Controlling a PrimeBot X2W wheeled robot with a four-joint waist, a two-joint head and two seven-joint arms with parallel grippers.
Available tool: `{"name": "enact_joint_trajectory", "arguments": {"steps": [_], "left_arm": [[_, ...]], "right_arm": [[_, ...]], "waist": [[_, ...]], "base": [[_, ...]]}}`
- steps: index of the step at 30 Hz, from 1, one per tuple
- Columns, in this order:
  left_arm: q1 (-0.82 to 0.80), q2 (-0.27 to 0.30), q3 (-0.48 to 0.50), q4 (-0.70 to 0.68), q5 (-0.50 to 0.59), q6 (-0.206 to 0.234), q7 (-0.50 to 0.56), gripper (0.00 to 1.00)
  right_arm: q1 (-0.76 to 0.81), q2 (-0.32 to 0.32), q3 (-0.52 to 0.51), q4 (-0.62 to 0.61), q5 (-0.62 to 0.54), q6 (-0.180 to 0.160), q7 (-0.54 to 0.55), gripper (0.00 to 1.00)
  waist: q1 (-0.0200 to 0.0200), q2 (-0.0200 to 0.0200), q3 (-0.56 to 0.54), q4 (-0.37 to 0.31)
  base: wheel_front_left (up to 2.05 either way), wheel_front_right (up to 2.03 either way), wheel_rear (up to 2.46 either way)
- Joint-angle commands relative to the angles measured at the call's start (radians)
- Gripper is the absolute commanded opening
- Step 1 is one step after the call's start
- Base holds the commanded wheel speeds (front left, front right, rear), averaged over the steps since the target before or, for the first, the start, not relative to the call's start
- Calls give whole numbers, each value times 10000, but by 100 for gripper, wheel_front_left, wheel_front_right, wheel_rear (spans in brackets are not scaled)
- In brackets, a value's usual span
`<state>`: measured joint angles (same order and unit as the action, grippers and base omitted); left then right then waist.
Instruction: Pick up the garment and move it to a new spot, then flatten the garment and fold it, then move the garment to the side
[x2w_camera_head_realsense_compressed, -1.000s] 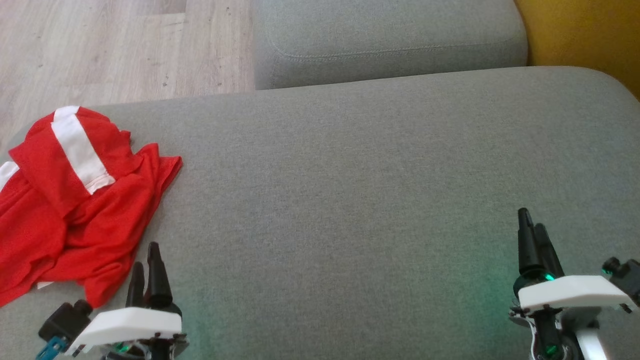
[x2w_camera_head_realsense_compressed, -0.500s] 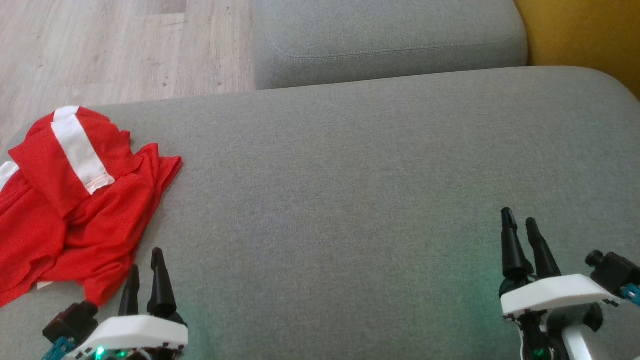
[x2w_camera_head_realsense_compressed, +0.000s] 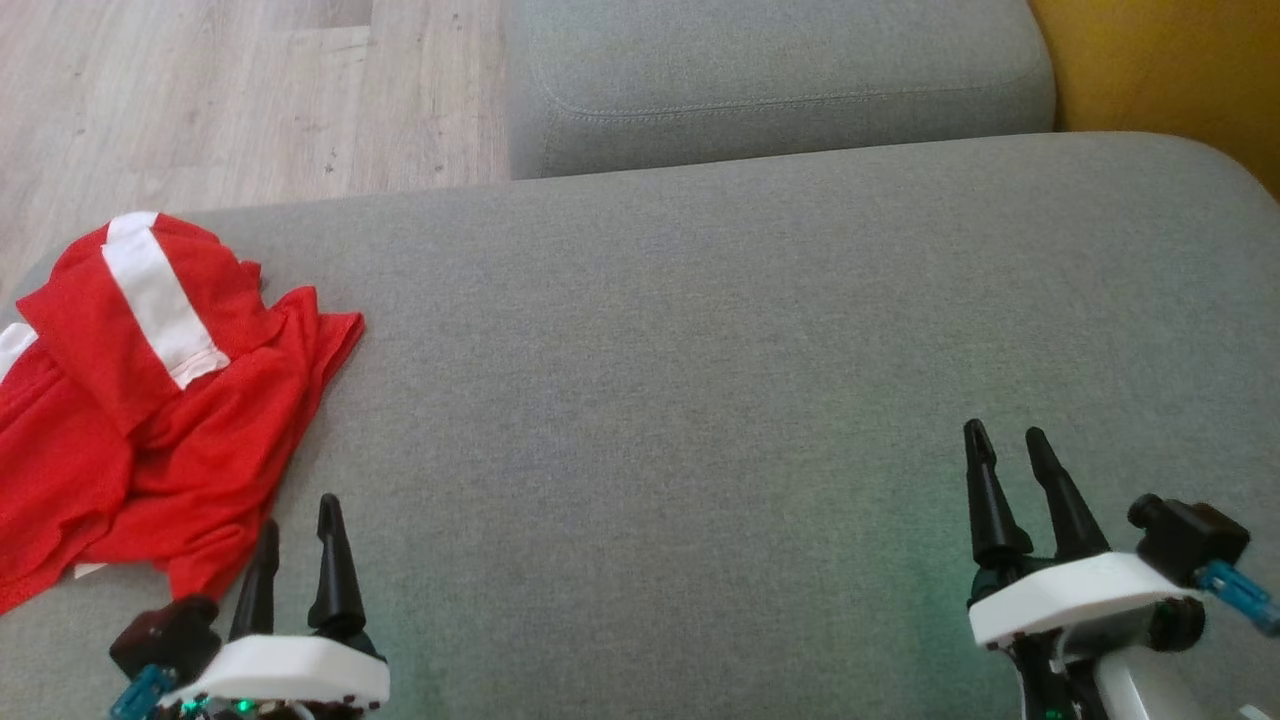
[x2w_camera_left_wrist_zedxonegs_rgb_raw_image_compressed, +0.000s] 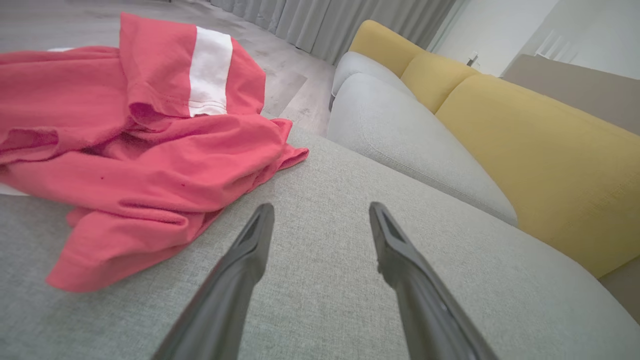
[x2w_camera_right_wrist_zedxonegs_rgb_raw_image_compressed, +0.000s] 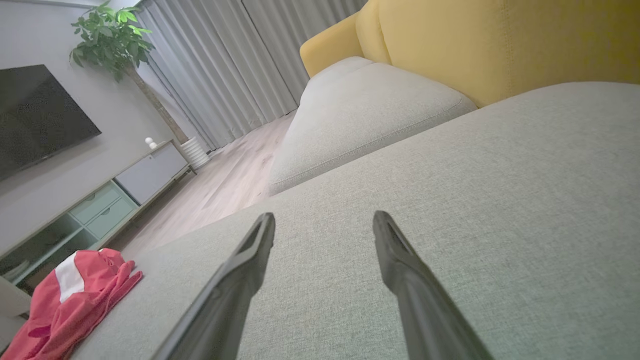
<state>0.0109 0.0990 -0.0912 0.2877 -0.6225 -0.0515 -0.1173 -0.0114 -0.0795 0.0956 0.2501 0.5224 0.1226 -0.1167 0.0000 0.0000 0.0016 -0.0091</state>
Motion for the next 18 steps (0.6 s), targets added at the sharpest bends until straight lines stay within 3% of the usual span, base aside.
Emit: {"name": "enact_joint_trajectory", "arguments": {"steps": [1, 18], "left_arm": [[-236, 234, 164, -248, 439, 51, -195, 100], [-69, 459, 31, 38, 2424, 304, -700, 100]], "right_arm": [[-521, -212, 253, -356, -465, 54, -209, 100], [-510, -191, 555, -190, -2428, 65, -711, 100]], "waist": [[0, 0, -9, -3], [0, 0, -61, 36]], "base": [[0, 0, 0], [0, 0, 0]]}}
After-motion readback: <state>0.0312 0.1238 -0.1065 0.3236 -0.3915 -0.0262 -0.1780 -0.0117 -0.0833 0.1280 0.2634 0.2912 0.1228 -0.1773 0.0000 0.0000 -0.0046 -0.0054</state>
